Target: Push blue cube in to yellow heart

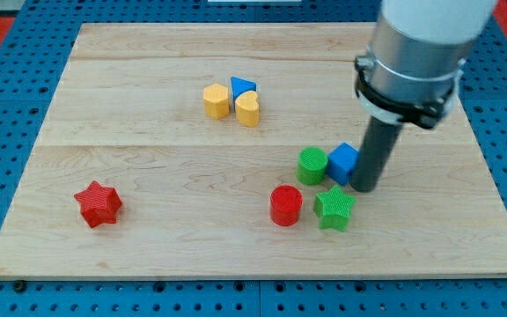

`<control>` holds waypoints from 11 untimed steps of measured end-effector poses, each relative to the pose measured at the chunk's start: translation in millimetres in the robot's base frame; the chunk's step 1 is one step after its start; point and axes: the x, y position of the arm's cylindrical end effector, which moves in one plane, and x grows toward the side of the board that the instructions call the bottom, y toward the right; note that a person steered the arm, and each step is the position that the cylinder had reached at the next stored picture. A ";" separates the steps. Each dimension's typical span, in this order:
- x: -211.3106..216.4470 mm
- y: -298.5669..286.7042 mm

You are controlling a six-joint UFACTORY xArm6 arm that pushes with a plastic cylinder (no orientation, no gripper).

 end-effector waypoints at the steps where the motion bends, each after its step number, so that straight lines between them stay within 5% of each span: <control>1: -15.0 -39.3; 3: -74.1 -36.5; 6: -135.3 86.4; 7: -146.2 66.6; 9: -113.4 -64.6; 11: -120.9 -80.2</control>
